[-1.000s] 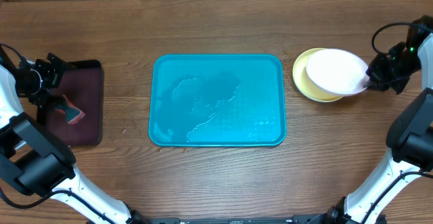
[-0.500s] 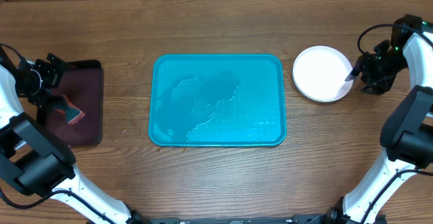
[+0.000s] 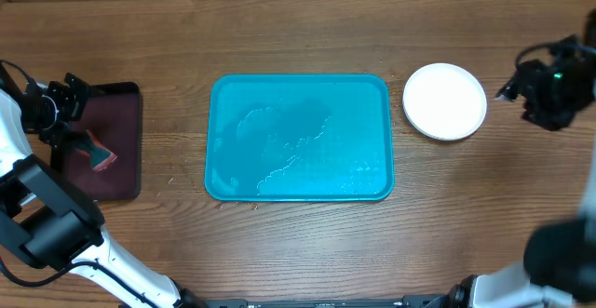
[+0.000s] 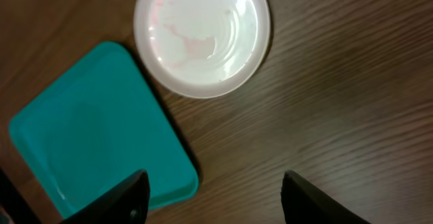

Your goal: Clean dirty plates on tray and stack at the side

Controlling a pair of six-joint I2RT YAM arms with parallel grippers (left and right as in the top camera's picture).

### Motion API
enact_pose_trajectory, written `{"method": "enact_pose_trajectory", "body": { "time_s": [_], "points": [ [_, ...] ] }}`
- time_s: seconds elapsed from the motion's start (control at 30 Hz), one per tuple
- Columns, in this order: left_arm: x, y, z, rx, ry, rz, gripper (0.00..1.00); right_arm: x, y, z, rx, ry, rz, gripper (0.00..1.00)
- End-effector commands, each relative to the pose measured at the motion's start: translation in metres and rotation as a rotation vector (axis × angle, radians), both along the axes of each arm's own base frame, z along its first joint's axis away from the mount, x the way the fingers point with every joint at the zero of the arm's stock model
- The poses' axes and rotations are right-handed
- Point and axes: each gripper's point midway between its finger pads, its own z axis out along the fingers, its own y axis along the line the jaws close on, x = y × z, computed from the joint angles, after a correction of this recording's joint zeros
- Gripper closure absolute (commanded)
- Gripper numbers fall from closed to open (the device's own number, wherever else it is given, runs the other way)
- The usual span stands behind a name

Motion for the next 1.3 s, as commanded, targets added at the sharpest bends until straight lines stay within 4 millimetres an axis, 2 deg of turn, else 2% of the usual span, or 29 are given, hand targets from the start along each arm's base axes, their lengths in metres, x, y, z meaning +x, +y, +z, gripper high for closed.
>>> {"method": "enact_pose_trajectory", "body": {
  "time_s": [0.0,0.03,0.2,0.33,0.5,0.9,1.07,1.17,1.27],
  "points": [
    [0.003,0.003,0.015,0.033,-0.031,-0.004,0.00,-0.026,0.021,0.038,-0.020,-0.098,0.032,0.13],
    [0.003,0.003,0.015,0.032,-0.030,-0.004,0.00,-0.036,0.028,0.047,-0.025,-0.115,0.043,0.00],
    [0.003,0.003,0.015,0.033,-0.031,-0.004,0.00,-0.078,0.059,0.070,-0.021,-0.135,0.093,0.00],
    [0.003,0.003,0.015,0.033,-0.031,-0.004,0.00,-0.090,0.081,0.085,0.012,-0.184,0.101,0.00],
    [0.003,0.003,0.015,0.033,-0.031,-0.004,0.00,-0.094,0.102,0.094,0.125,-0.199,0.078,0.00],
    [0.003,0.004,0.015,0.033,-0.031,-0.004,0.00,-0.093,0.101,0.092,0.124,-0.193,0.077,0.00],
    [0.003,0.003,0.015,0.033,-0.031,-0.004,0.00,-0.090,0.092,0.088,0.072,-0.180,0.058,0.00],
    [0.003,0.003,0.015,0.033,-0.031,-0.004,0.00,-0.094,0.090,0.100,0.041,-0.255,0.056,0.00],
    [0.003,0.003,0.015,0.033,-0.031,-0.004,0.00,-0.103,0.098,0.119,0.023,-0.386,0.090,0.00]
  ]
}}
